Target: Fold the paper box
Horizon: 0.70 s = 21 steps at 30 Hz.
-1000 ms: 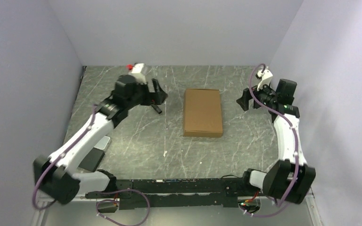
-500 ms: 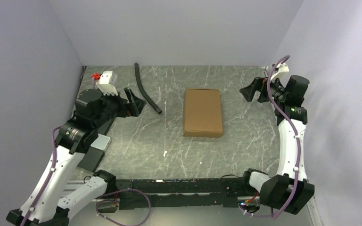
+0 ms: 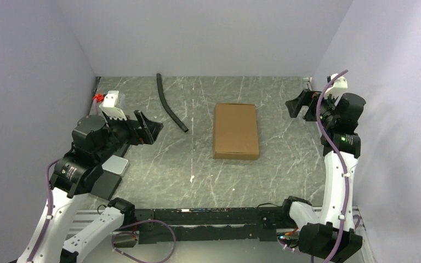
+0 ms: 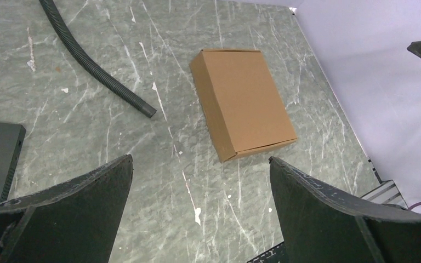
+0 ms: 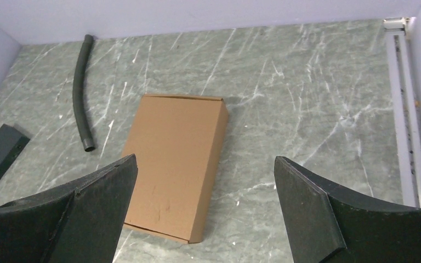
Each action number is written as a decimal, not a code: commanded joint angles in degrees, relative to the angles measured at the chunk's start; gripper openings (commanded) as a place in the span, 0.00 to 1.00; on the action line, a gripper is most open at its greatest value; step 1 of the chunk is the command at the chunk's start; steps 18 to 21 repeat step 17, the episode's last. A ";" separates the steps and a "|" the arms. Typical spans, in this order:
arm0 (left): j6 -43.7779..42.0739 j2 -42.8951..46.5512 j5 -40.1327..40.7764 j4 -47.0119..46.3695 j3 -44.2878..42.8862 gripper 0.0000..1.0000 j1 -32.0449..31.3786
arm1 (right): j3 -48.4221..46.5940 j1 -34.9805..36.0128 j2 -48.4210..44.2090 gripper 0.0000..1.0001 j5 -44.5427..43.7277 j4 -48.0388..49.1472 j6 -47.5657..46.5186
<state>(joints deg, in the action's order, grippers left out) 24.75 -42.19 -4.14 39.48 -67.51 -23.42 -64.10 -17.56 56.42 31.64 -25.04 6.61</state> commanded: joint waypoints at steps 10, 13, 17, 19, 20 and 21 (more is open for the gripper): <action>5.41 3.89 -0.58 -2.36 5.37 0.99 0.16 | 0.41 -0.19 -5.44 1.00 -3.80 -3.20 -0.47; 5.16 4.15 -0.12 -1.09 5.14 0.99 0.17 | 0.09 -0.19 -5.42 1.00 -2.84 -3.18 -0.13; 4.73 4.41 0.43 -0.04 5.13 0.99 0.19 | 0.44 -0.32 -5.62 1.00 -1.80 -2.00 -0.29; 4.73 4.41 0.43 -0.04 5.13 0.99 0.19 | 0.44 -0.32 -5.62 1.00 -1.80 -2.00 -0.29; 4.73 4.41 0.43 -0.04 5.13 0.99 0.19 | 0.44 -0.32 -5.62 1.00 -1.80 -2.00 -0.29; 4.73 4.41 0.43 -0.04 5.13 0.99 0.19 | 0.44 -0.32 -5.62 1.00 -1.80 -2.00 -0.29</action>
